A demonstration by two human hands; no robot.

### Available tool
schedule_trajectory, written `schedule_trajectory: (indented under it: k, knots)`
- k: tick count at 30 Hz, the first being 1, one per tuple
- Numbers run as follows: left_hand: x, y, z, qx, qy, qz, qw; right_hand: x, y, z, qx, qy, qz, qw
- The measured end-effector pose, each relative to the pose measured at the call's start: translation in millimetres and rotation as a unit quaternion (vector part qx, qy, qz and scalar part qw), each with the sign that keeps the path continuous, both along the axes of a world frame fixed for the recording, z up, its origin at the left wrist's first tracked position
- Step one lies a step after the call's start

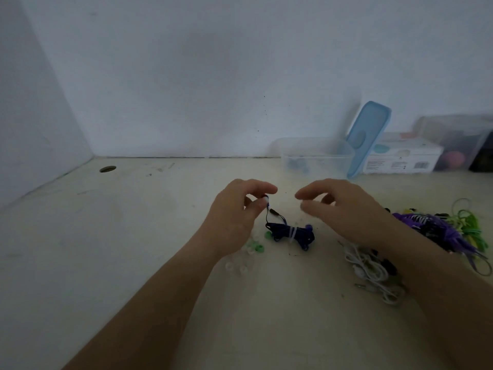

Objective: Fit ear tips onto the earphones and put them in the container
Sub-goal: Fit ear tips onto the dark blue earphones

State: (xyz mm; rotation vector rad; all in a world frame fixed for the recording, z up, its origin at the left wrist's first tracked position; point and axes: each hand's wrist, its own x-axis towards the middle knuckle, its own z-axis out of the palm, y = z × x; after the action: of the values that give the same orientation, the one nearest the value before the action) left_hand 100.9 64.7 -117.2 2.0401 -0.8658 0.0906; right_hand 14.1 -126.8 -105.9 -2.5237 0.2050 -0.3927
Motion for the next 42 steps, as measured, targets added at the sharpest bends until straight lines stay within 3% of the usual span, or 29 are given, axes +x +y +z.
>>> schedule_trajectory:
  k: [4,12,20,26,32,38,42]
  knots:
    - [0,-4,-4,0.064,-0.040,0.013,0.997,-5,6,1,-0.088,0.128,0.051,0.987]
    - [-3,-9,-9,0.050,-0.040,0.032,0.997,-5,8,-2,-0.082,0.097,0.053,0.990]
    - [-4,-12,15,-0.150,0.112,0.072,0.980,-6,2,12,0.129,-0.051,0.006,0.990]
    - [3,-28,55,-0.283,0.251,0.050,0.924,6,-10,52,0.212,-0.147,-0.025,0.966]
    - [51,-88,76,-0.216,0.136,0.068,0.964,48,-59,83,0.204,-0.176,-0.089,0.959]
    - [106,-140,65,-0.049,-0.010,0.086,0.995,111,-108,81,0.039,-0.053,-0.124,0.990]
    - [126,-158,48,0.059,-0.032,0.088,0.994,135,-119,64,-0.018,0.000,-0.120,0.993]
